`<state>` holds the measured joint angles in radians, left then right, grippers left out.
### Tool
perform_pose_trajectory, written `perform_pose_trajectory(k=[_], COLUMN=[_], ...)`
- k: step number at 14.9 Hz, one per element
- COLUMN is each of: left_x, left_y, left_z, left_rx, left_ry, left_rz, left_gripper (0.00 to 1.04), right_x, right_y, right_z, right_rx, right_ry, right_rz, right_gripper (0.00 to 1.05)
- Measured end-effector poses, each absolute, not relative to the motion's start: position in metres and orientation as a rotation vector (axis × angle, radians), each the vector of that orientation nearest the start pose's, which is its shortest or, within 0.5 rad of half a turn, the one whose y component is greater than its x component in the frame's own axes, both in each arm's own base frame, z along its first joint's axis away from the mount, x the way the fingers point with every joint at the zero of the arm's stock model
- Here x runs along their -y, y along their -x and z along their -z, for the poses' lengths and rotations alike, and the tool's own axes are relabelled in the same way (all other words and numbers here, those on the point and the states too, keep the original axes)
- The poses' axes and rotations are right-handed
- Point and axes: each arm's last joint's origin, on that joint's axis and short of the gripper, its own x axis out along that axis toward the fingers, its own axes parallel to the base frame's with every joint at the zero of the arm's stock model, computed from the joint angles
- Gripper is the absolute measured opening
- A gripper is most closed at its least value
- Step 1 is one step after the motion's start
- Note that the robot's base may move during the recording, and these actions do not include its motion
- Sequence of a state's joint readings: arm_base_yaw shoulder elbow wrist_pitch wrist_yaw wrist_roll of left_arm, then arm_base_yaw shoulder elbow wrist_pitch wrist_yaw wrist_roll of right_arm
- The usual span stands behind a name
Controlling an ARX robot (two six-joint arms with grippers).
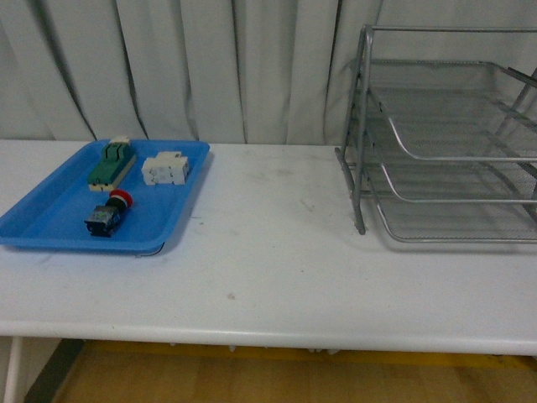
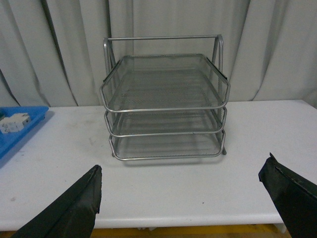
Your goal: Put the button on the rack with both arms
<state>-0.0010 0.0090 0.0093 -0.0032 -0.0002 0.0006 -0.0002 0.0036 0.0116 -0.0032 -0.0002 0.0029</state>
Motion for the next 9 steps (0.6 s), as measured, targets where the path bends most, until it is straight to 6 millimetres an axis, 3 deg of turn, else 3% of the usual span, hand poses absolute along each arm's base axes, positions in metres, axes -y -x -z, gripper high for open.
perform_pose_trajectory(k=[9], left_x=[0.0001], left_y=[-0.0977], left_z=[-0.1657], left_rx=[-0.003], left_ry=[-0.001], left_rz=[0.001], left_gripper=[0.98], right_x=[0.0000], right_y=[-0.0972], right_z=[-0.1669], right_rx=[0.005], right_ry=[-0.003], right_rz=[0.000], right_gripper=[0.98])
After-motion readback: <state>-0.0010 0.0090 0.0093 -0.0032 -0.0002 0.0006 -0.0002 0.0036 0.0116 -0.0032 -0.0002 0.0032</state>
